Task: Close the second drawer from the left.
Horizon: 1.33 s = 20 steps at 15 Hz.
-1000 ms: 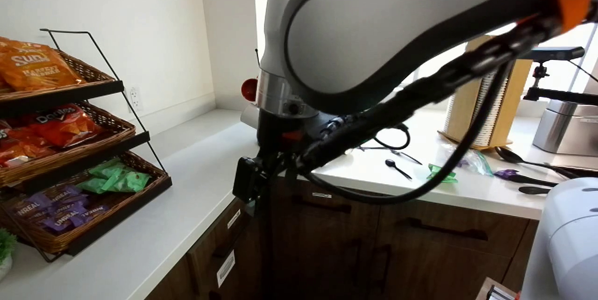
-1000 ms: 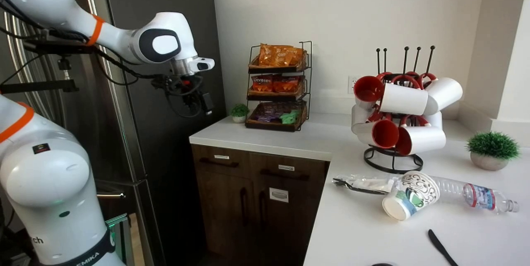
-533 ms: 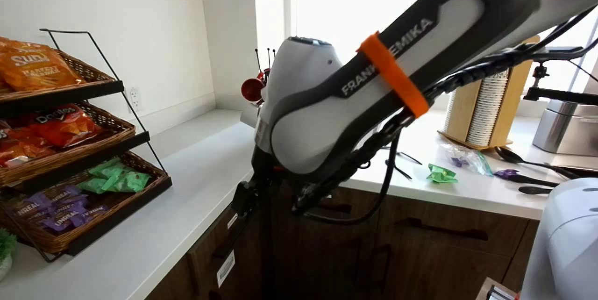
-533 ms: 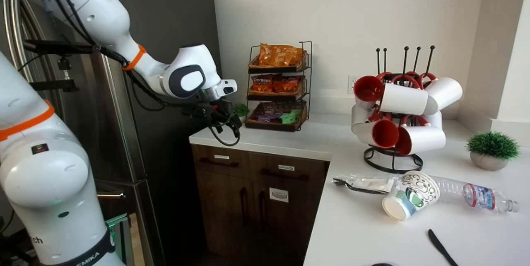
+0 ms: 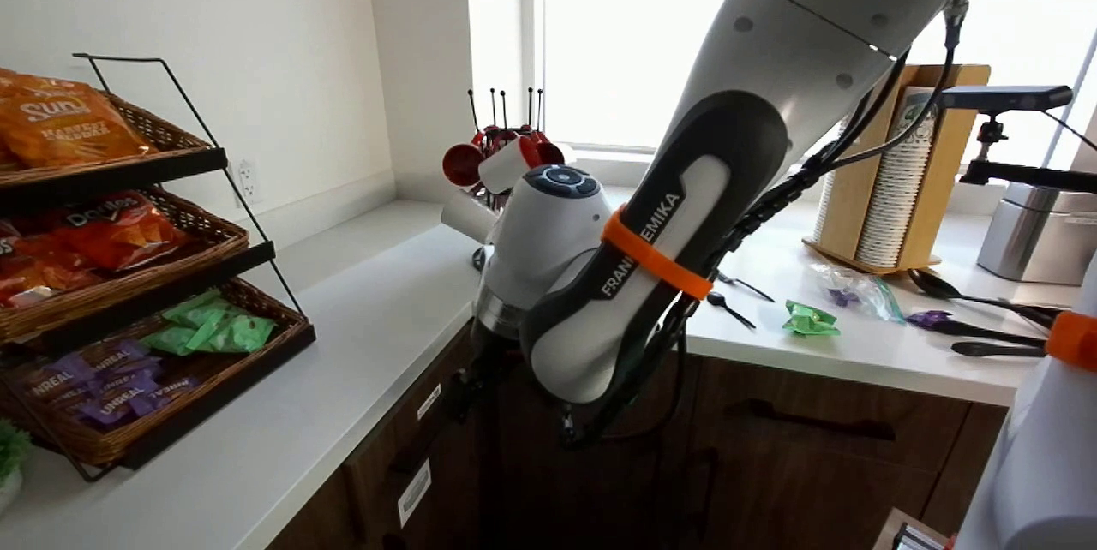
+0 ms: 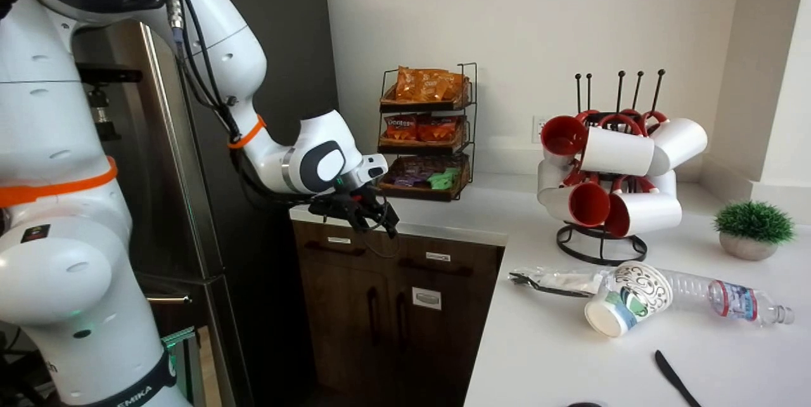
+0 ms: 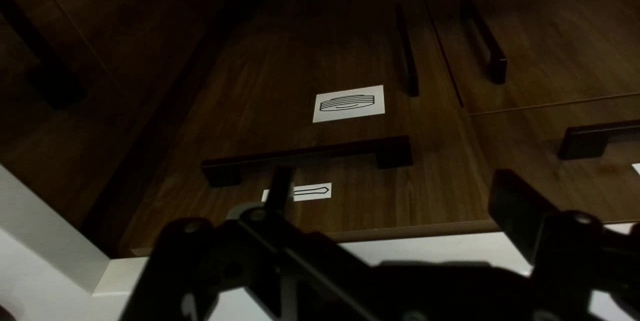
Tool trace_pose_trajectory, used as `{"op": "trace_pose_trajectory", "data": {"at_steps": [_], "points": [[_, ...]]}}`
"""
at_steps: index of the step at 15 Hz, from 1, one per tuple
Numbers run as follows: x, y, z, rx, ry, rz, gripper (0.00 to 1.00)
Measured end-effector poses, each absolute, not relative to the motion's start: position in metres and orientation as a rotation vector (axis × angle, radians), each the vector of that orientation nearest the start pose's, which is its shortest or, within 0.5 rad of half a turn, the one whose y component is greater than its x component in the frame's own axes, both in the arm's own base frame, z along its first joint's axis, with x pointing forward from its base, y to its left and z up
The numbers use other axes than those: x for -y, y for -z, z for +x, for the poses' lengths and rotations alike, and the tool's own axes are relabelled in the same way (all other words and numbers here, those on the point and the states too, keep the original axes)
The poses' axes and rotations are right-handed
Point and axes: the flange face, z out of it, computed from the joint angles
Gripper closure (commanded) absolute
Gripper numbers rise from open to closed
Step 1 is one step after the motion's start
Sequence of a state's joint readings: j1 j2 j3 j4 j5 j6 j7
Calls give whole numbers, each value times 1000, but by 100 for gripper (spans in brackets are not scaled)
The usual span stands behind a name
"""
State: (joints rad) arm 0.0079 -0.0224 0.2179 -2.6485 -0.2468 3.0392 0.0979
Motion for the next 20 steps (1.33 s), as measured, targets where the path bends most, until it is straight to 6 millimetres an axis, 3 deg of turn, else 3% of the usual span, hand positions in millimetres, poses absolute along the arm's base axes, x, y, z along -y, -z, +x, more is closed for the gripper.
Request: {"op": "trace_pose_trajectory", "data": {"at_steps": [7,10,14,20], "points": [[-126,-295,446,590,666,-3022,0],[-134,-289,454,701,700,-2995,0],[-131,-279,471,838,778,-2947,0],[-111,-264,513,761,851,-2970,0]]}}
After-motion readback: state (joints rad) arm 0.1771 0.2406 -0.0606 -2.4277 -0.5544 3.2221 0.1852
